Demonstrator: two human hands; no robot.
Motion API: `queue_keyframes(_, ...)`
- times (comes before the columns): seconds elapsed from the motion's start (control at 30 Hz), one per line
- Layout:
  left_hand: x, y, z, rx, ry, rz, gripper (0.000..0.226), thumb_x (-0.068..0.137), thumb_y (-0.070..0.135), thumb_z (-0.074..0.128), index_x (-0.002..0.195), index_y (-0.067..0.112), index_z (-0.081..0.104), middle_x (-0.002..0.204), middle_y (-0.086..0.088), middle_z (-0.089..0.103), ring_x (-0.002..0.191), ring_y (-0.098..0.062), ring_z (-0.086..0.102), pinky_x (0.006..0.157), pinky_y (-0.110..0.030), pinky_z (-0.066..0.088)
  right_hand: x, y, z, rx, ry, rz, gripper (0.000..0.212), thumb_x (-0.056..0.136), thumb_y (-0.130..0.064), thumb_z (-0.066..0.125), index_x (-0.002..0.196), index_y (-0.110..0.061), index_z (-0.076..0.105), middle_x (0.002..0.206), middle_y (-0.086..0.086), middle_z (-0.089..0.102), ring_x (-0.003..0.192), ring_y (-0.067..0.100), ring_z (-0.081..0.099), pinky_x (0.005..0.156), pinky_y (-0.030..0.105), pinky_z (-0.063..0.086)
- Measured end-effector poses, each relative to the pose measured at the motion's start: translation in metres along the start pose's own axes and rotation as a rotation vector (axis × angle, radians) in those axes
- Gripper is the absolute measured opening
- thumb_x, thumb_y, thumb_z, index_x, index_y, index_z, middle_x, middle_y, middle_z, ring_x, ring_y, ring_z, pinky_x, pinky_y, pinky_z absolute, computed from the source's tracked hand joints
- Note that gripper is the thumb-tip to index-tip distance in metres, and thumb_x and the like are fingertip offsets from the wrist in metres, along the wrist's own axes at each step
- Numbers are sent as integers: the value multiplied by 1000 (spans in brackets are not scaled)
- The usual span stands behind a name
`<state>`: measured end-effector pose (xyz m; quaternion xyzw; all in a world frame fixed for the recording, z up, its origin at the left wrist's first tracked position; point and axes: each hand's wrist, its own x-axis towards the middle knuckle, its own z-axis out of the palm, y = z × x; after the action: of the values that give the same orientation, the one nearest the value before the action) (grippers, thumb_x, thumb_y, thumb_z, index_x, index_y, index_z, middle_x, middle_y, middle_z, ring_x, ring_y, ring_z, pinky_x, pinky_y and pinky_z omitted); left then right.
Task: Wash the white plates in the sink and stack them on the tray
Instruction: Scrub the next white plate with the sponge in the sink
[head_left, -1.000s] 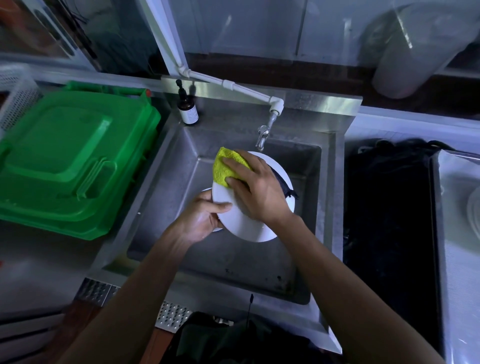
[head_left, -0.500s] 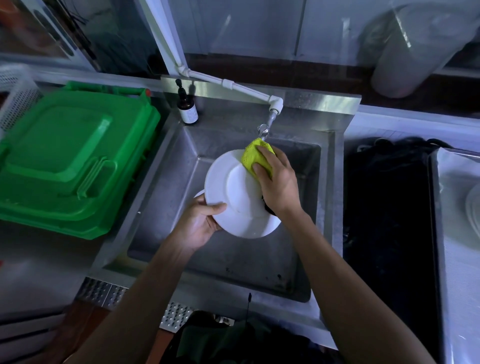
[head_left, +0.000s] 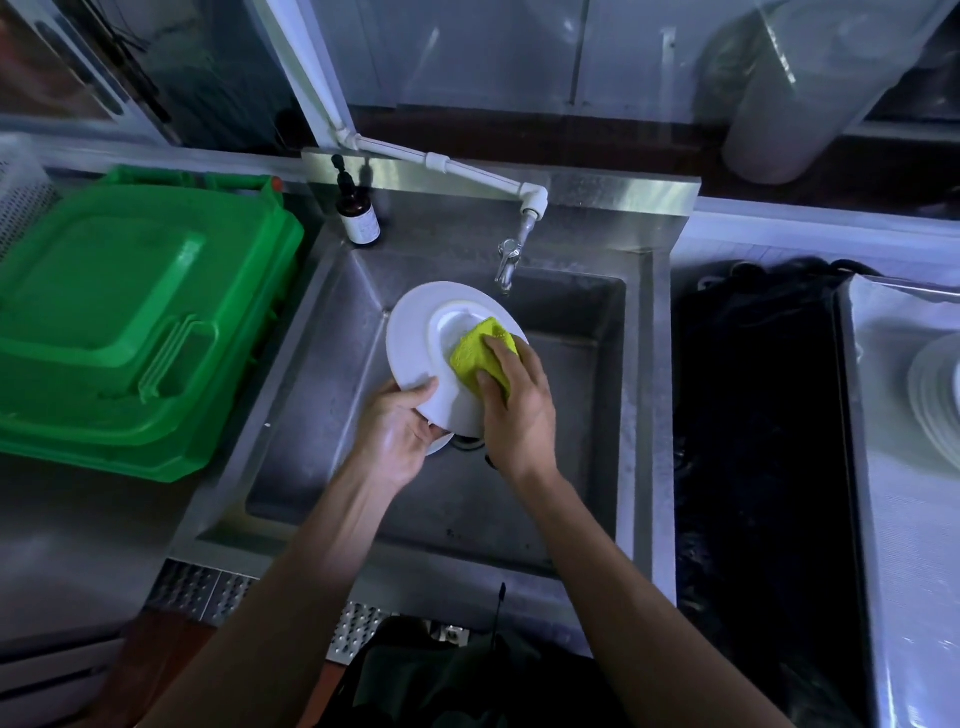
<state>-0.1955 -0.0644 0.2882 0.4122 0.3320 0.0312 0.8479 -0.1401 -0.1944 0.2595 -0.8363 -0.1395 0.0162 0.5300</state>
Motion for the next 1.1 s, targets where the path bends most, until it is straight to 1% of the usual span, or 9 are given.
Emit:
queue_keyframes(0.1, 0, -3, 5, -51, 27, -13, 43, 96, 9, 56, 138, 2, 56, 127, -19, 67, 102, -30, 70, 86, -43, 59, -5, -7, 4, 64, 23, 43, 40, 100, -22, 54, 139, -26, 53, 149, -6, 44, 131, 16, 45, 107, 31, 40)
queue_keyframes(0.23, 4, -5, 8, -156, 64, -10, 36, 101, 13, 52, 135, 3, 58, 125, -17, 69, 105, -30, 70, 82, -39, 61, -11, -16, 10, 68, -13, 31, 40, 101, -23, 53, 141, -25, 51, 152, -3, 42, 133, 20, 44, 108, 39, 42)
queue_keyframes(0.33, 7, -4, 9, -205, 89, -27, 38, 103, 18, 47, 135, 0, 57, 128, -19, 66, 110, -31, 67, 87, -37, 58, -16, -18, 13, -5, -50, -42, 40, 101, -19, 54, 141, -21, 52, 152, 2, 41, 136, 25, 40, 110, 41, 39)
queue_keyframes(0.43, 8, -1, 5, -232, 98, -22, 37, 104, 20, 46, 131, 0, 59, 125, -19, 68, 109, -32, 67, 89, -36, 57, -22, -15, 13, -21, -53, -92, 40, 101, -16, 54, 141, -17, 53, 152, 4, 40, 137, 25, 39, 111, 38, 38)
queue_keyframes(0.57, 7, 1, -3, -233, 48, -6, 33, 103, 18, 49, 129, 2, 60, 126, -18, 69, 116, -32, 67, 99, -43, 54, -20, -4, 9, -10, -25, -89, 42, 100, -17, 54, 142, -19, 51, 150, 2, 42, 132, 23, 43, 109, 36, 39)
queue_keyframes(0.77, 3, 3, -12, -205, 14, -1, 32, 96, 10, 57, 127, 4, 62, 123, -11, 71, 113, -27, 69, 80, -39, 61, 4, 10, -9, 86, 45, 81, 45, 97, -18, 56, 142, -25, 52, 147, -3, 45, 130, 13, 46, 107, 24, 36)
queue_keyframes(0.9, 3, 1, -18, -101, -50, -15, 26, 92, 5, 58, 117, 7, 66, 110, -6, 76, 104, -23, 72, 83, -40, 62, 20, 16, -22, 70, 59, 168, 44, 97, -21, 56, 141, -25, 53, 146, -3, 47, 131, 12, 46, 108, 23, 36)
queue_keyframes(1.0, 2, 1, -20, -11, -106, -20, 38, 85, 5, 60, 122, 2, 62, 111, -7, 75, 105, -27, 71, 89, -48, 58, 30, 19, -29, 43, 57, 185, 44, 97, -21, 57, 140, -23, 55, 144, -1, 50, 128, 14, 48, 101, 15, 31)
queue_keyframes(1.1, 2, 0, -23, 76, -142, -48, 56, 83, 5, 62, 137, -3, 51, 124, -14, 67, 111, -33, 66, 85, -54, 59, 38, 21, -35, 11, 61, 189, 43, 96, -21, 58, 139, -23, 56, 142, -1, 52, 127, 15, 49, 97, 13, 30)
